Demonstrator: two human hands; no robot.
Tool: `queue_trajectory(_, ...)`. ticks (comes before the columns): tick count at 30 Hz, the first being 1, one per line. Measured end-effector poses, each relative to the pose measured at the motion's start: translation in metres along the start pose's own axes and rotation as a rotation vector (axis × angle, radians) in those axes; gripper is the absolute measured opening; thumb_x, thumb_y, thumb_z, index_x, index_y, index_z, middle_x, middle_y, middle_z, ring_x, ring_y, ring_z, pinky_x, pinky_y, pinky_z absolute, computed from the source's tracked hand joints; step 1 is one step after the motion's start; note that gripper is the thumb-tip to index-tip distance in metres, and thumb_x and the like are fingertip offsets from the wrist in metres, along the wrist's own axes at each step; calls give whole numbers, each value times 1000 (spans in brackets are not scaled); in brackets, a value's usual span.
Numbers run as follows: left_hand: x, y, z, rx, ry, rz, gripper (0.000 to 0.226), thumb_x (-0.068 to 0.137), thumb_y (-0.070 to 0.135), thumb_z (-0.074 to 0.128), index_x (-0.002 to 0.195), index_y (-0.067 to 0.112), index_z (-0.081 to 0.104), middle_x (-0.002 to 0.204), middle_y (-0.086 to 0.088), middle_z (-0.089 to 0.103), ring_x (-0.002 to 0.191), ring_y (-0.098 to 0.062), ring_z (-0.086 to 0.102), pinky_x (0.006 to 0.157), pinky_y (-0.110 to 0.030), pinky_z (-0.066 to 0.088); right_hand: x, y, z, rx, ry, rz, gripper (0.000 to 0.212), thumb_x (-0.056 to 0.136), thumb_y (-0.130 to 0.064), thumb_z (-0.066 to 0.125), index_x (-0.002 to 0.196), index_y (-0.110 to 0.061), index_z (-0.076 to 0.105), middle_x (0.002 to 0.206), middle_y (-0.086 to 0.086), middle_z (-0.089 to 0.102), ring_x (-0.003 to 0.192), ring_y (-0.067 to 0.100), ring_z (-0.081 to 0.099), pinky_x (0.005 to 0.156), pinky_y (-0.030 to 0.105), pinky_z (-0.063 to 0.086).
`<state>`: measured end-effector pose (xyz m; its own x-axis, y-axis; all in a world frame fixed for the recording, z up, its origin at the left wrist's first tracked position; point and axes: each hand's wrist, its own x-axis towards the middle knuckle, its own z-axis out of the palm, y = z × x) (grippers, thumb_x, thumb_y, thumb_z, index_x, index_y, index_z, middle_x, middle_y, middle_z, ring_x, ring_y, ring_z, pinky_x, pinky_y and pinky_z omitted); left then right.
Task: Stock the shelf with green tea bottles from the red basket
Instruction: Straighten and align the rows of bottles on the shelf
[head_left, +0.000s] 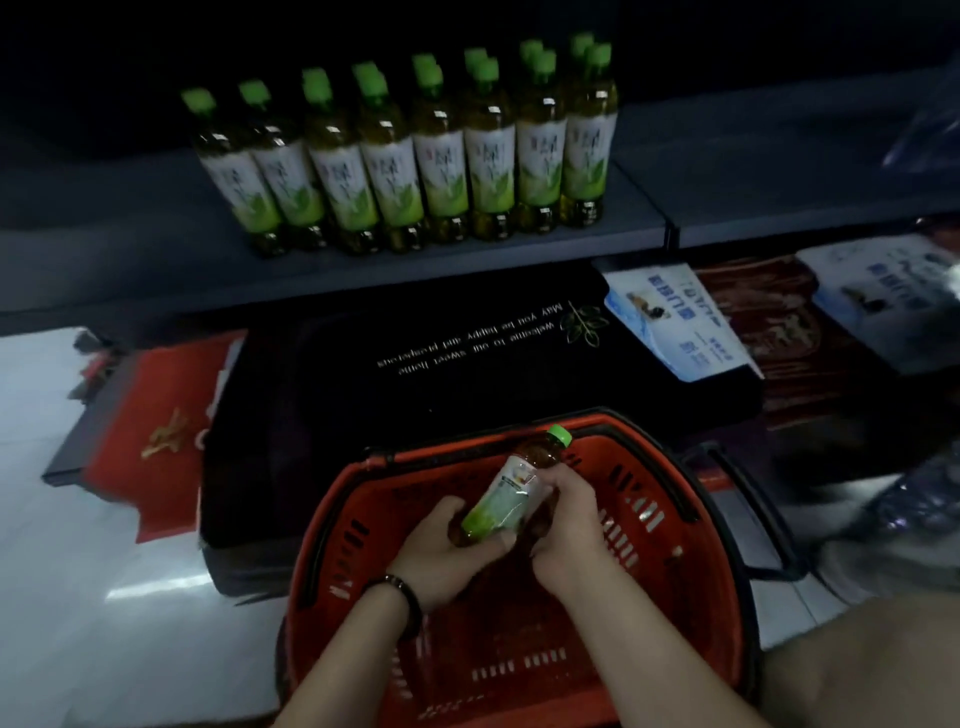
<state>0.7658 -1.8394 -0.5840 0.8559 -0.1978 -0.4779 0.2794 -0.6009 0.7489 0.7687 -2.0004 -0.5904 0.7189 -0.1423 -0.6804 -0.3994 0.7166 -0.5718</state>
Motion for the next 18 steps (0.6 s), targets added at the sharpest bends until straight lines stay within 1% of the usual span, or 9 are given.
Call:
queue_trajectory(3,-13,26,-33,8,-2,100,55,81,56,81,128,38,58,108,7,74,92,-12,74,70,-28,63,-18,-18,18,-26,-106,-71,31,76,-21,65,103,-5,71,96,17,67,90,35,65,78,42,55)
queue_trajectory(6,-20,47,-62,-78,9,158,56,80,49,84,128,41,56,115,4,70,98,-22,76,71,-42,68,-35,-41,43,-58,-245,-121,16,86,-9,57,94,-5,70,94,19,68,84,33,68,79,44,56)
queue_trajectory(9,-21,60,-91,-172,42,184,54,81,45,85,126,45,55,122,7,65,107,-17,71,73,-42,68,-56,-71,78,-248,-405,-169,23,88,-12,57,105,-8,71,108,21,69,95,35,68,84,47,59)
queue_trajectory(10,-18,64,-102,-205,65,208,52,81,46,84,124,48,56,121,8,67,107,-16,71,76,-42,68,-63,-82,91,-359,-447,-189,28,88,-16,59,111,-12,73,114,18,71,103,36,68,92,50,58)
queue_trajectory(12,-14,70,-125,-251,120,253,45,78,51,83,118,52,61,115,8,74,106,-17,73,89,-47,65,-77,-101,115,-585,-483,-242,35,87,-22,62,117,-33,75,121,7,76,115,32,68,103,56,52)
queue_trajectory(13,-13,75,-137,-287,131,272,43,78,55,82,117,53,63,114,8,76,107,-18,74,95,-49,62,-82,-109,128,-653,-508,-266,37,89,-22,62,119,-39,74,121,3,77,116,30,69,103,56,52)
queue_trajectory(14,-11,79,-149,-324,126,294,40,81,56,79,118,52,65,114,7,77,109,-19,74,100,-50,60,-83,-115,140,-689,-536,-286,37,93,-20,61,122,-40,73,120,2,78,116,28,70,102,54,53)
queue_trajectory(16,-6,88,-169,-401,100,330,35,94,50,71,128,44,66,120,6,78,116,-20,72,107,-49,56,-85,-122,164,-761,-552,-353,39,99,-15,60,127,-40,67,119,-2,78,117,23,71,102,53,57)
queue_trajectory(18,0,97,-187,-483,67,362,36,102,43,62,137,37,63,128,3,76,122,-22,70,110,-48,53,-84,-123,187,-833,-555,-425,49,101,-12,59,133,-49,60,117,-8,78,113,17,73,98,52,60)
